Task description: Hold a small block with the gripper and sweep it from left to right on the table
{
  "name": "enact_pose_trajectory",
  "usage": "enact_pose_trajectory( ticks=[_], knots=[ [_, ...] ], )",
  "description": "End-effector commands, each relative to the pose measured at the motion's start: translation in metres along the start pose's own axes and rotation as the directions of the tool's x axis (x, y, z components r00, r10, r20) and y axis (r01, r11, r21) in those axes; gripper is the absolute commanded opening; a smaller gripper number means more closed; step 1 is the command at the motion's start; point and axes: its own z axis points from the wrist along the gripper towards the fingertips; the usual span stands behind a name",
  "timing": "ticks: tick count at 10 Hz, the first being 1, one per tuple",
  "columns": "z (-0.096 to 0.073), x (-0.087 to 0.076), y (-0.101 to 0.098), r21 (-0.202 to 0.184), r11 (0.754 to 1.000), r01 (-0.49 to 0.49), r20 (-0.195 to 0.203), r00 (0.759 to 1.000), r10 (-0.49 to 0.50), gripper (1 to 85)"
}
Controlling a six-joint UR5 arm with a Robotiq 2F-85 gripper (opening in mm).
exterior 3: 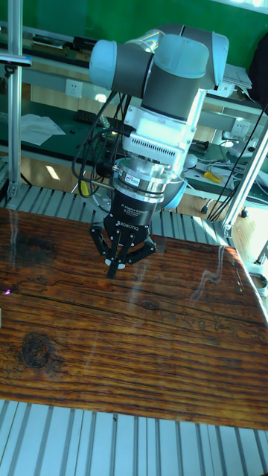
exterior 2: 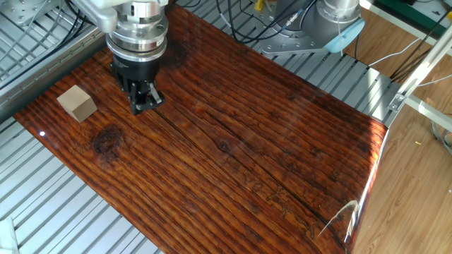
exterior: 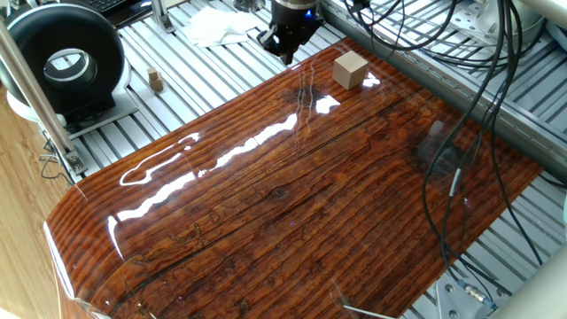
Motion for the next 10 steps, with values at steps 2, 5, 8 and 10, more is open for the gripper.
enact_pose_trajectory(
  ticks=[2, 5, 8, 10],
  knots=[
    [0.01, 0.017, 0.005, -0.033, 0.999, -0.008, -0.063, 0.998, 0.006, 1.0],
    [0.016, 0.026, 0.018, -0.098, 0.995, -0.009, -0.093, 0.996, 0.0, 1.0],
    [0.017, 0.025, 0.018, -0.098, 0.995, 0.005, -0.085, 0.996, -0.013, 1.0],
    [0.028, 0.029, 0.018, -0.097, 0.995, 0.021, -0.076, 0.997, -0.028, 1.0]
  ],
)
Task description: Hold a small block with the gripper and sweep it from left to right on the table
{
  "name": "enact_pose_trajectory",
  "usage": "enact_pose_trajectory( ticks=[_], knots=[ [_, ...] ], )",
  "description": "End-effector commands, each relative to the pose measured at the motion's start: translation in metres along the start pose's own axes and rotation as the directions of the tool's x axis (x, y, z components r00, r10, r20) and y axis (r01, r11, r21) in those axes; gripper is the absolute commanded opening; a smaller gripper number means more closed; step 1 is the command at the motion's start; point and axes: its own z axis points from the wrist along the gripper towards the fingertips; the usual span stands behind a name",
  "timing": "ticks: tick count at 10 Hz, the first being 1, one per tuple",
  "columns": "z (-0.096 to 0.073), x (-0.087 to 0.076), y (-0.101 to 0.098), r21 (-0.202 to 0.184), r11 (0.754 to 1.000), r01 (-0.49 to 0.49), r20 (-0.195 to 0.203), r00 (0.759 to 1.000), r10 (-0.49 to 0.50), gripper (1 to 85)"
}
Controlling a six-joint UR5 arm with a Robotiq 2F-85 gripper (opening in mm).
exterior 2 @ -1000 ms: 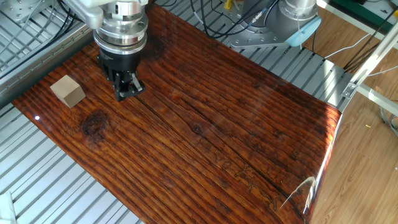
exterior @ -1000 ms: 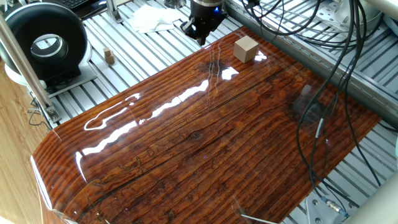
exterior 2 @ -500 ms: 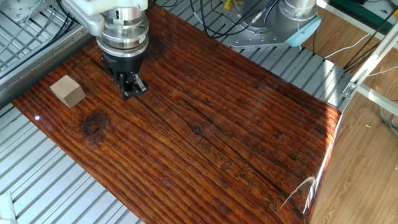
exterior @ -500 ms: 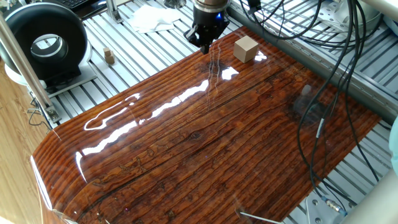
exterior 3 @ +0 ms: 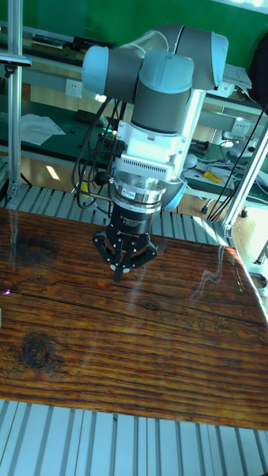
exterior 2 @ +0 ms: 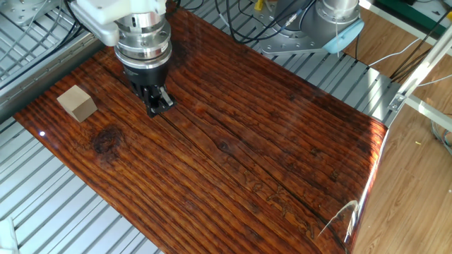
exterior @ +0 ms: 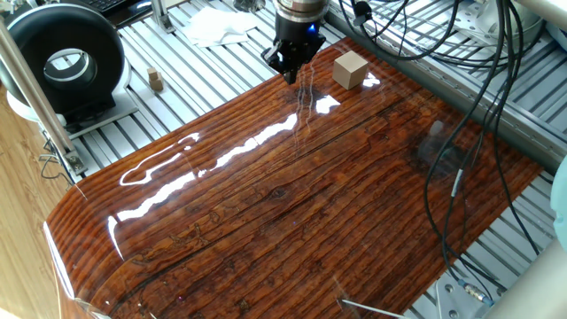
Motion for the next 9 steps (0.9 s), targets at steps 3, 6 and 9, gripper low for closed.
enact_pose_trajectory(
  ticks=[3, 6, 9],
  knots=[
    [0.011, 0.001, -0.002, -0.006, 0.999, 0.047, 0.015, 0.999, -0.046, 1.0],
    [0.011, -0.006, -0.016, 0.05, 0.996, 0.072, 0.039, 0.997, -0.074, 1.0],
    [0.015, -0.006, -0.022, 0.058, 0.996, 0.065, 0.047, 0.997, -0.068, 1.0]
  ],
)
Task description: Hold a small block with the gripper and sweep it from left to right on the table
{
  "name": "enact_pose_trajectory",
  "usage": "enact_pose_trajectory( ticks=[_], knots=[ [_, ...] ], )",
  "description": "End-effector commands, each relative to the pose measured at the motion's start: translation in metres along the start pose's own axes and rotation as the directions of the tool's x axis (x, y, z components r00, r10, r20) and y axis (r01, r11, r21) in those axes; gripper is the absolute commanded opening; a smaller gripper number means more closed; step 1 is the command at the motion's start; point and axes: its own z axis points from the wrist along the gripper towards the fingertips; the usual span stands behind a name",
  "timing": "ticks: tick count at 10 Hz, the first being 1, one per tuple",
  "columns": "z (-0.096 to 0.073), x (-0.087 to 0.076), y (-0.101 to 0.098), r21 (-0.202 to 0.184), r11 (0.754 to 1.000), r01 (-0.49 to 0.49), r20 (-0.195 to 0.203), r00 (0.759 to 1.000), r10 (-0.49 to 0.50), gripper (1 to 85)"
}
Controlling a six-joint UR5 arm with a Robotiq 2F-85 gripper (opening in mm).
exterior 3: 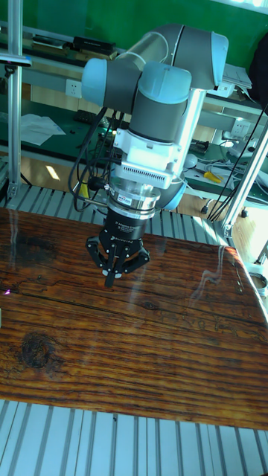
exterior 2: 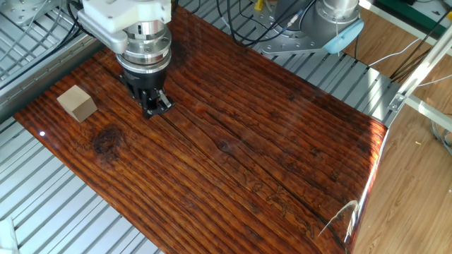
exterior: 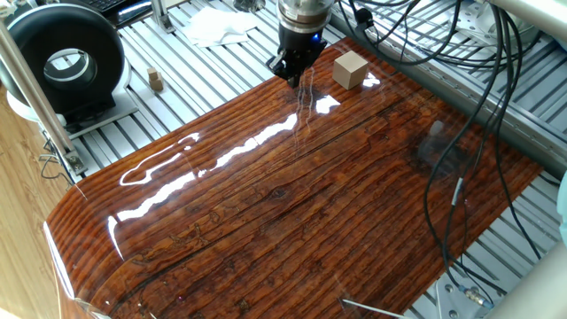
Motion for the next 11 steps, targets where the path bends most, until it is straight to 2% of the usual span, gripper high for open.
enact_pose_trajectory(
  ticks=[1, 2, 5, 7, 8, 9, 10, 11],
  knots=[
    [0.003, -0.002, -0.008, 0.016, 1.0, -0.001, 0.015, 1.0, 0.001, 1.0],
    [0.003, -0.003, -0.01, 0.02, 1.0, -0.003, 0.021, 1.0, 0.003, 1.0],
    [0.004, -0.002, 0.002, -0.016, 1.0, -0.013, 0.019, 1.0, 0.014, 1.0],
    [0.005, -0.002, 0.005, -0.024, 1.0, -0.019, 0.022, 1.0, 0.02, 1.0],
    [0.005, 0.0, 0.004, -0.02, 1.0, -0.019, 0.013, 1.0, 0.019, 1.0],
    [0.007, 0.002, -0.001, 0.007, 1.0, -0.025, 0.013, 1.0, 0.025, 1.0],
    [0.009, 0.003, 0.001, -0.002, 1.0, -0.03, 0.013, 0.999, 0.03, 1.0],
    [0.011, 0.004, 0.008, -0.029, 0.999, -0.034, 0.012, 0.999, 0.034, 1.0]
  ],
)
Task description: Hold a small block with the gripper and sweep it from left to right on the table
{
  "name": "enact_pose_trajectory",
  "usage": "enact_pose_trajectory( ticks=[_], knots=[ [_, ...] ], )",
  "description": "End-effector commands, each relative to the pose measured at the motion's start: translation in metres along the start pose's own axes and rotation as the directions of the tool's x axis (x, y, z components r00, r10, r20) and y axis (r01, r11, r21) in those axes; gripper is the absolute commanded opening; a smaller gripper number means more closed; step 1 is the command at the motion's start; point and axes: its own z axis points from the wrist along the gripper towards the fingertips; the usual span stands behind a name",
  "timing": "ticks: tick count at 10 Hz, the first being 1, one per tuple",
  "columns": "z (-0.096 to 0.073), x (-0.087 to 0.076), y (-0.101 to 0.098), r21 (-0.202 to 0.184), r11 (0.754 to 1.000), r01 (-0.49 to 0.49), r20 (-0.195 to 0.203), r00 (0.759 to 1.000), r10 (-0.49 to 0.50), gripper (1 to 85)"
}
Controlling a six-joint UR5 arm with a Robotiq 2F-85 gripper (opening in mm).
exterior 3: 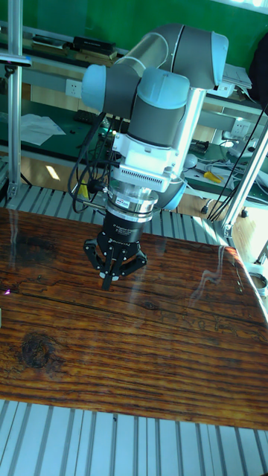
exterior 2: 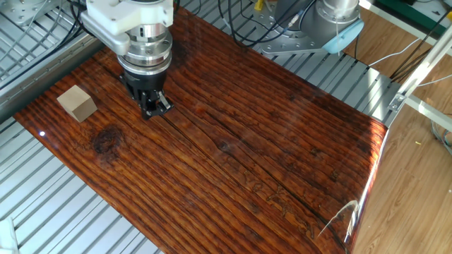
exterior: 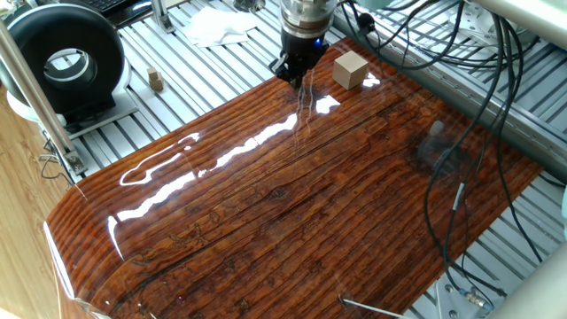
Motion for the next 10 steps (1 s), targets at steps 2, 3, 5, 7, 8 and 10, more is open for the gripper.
enact_pose_trajectory(
  ticks=[2, 3, 5, 7, 8, 10],
  knots=[
    [0.003, 0.001, 0.01, -0.033, 0.999, -0.014, 0.005, 1.0, 0.014, 1.0],
    [0.006, 0.003, 0.009, -0.027, 1.0, -0.016, 0.005, 1.0, 0.016, 1.0],
    [0.008, -0.001, 0.01, -0.031, 0.999, 0.013, 0.029, 1.0, -0.012, 1.0],
    [0.008, -0.005, -0.002, 0.019, 0.999, 0.038, 0.044, 0.998, -0.039, 1.0],
    [0.008, -0.001, -0.012, 0.054, 0.998, 0.018, 0.027, 0.999, -0.019, 1.0],
    [0.007, 0.011, 0.023, -0.081, 0.997, -0.009, -0.017, 1.0, 0.008, 1.0]
  ],
)
